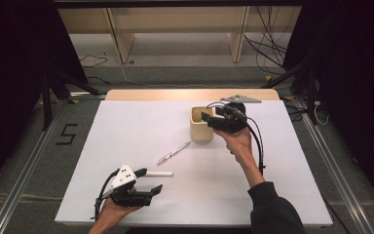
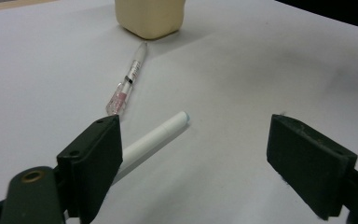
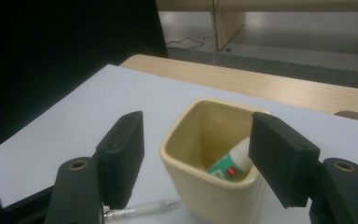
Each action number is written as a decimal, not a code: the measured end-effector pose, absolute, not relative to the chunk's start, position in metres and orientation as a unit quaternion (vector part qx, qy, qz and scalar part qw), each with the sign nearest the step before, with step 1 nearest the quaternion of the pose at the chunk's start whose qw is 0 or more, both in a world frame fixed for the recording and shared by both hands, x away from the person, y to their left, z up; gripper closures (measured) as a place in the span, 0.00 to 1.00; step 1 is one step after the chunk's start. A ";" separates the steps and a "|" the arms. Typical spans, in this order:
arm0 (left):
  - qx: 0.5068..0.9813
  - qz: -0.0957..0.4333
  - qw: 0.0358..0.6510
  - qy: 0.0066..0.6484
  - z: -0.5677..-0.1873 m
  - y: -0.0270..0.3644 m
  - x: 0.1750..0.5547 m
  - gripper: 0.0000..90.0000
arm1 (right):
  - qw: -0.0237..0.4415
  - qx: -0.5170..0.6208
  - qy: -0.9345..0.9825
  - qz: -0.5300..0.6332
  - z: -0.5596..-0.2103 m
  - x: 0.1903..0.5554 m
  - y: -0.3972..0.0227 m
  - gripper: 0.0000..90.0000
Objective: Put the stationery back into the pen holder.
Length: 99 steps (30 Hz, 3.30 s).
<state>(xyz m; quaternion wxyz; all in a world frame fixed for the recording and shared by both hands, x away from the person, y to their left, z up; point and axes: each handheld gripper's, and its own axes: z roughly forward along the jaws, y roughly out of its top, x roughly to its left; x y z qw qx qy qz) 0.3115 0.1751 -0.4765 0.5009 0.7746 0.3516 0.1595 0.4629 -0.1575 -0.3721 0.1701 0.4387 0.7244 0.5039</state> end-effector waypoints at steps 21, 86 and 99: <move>0.799 0.155 0.455 0.362 -0.454 0.179 0.341 0.20 | 0.136 0.406 0.734 0.527 -0.399 0.402 -0.197 0.35; 0.925 0.128 0.214 0.285 -0.457 0.166 0.391 0.33 | 0.135 0.384 0.745 0.529 -0.451 0.322 -0.219 0.30; 0.939 0.101 0.180 0.275 -0.459 0.163 0.396 0.45 | 0.131 0.386 0.746 0.527 -0.453 0.319 -0.220 0.30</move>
